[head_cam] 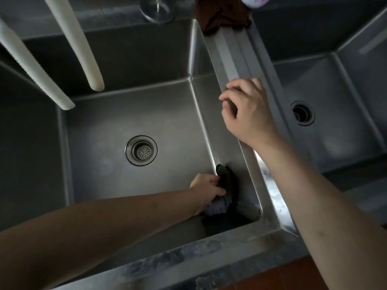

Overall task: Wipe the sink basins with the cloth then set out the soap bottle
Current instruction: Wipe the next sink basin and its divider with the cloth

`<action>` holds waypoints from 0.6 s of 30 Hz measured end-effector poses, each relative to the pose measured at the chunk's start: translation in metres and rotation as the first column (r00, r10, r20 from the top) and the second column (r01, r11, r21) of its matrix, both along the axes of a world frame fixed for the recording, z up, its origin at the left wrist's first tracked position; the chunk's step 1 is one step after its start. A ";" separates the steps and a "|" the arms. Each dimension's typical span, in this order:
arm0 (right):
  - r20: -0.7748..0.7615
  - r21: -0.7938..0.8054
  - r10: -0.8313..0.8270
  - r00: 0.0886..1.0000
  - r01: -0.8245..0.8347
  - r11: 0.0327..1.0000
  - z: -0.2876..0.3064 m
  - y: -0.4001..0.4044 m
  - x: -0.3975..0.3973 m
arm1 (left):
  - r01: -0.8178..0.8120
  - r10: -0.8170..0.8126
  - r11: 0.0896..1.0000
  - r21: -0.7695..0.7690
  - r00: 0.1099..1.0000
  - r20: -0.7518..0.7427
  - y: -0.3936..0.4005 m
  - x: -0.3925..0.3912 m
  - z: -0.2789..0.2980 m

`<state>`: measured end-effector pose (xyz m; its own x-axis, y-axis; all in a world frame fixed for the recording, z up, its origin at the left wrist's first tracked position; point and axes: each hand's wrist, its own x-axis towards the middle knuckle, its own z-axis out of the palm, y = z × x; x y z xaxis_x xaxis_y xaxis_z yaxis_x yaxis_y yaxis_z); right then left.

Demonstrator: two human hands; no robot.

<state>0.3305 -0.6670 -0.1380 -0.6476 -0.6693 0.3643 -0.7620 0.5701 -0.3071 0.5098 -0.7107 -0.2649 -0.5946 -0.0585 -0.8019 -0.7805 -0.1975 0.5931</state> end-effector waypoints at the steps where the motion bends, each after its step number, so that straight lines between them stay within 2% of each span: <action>1: 0.004 -0.003 0.001 1.000 -0.001 1.000 0.000 0.000 0.000 | -0.073 0.073 0.997 0.038 0.997 0.008 0.001 0.001 0.006; 5: 0.019 -0.028 0.000 1.000 0.001 1.000 0.000 0.001 0.000 | -0.248 0.250 0.957 0.149 0.968 0.007 0.000 0.006 0.025; 11: 0.020 -0.051 0.000 1.000 0.001 0.999 -0.001 0.002 -0.002 | -0.360 0.377 0.908 0.217 0.925 -0.045 -0.008 0.004 0.029; 13: 0.023 -0.052 -0.001 1.000 0.002 0.999 -0.002 0.002 -0.002 | -0.385 0.393 0.906 0.177 0.920 -0.011 0.001 -0.002 0.026; 16: 0.021 -0.049 -0.001 1.000 0.002 0.999 -0.002 0.001 -0.002 | -0.374 0.372 0.927 0.036 0.927 0.049 0.027 -0.017 0.015; 18: 0.015 -0.047 0.001 1.000 -0.001 0.999 -0.002 0.001 -0.002 | -0.275 0.279 0.960 -0.055 0.956 0.095 0.037 -0.026 0.008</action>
<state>0.3282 -0.6656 -0.1404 -0.6526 -0.6523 0.3855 -0.7576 0.5539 -0.3453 0.4837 -0.6737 -0.2570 -0.4666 -0.2432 -0.8504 -0.7547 -0.3918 0.5262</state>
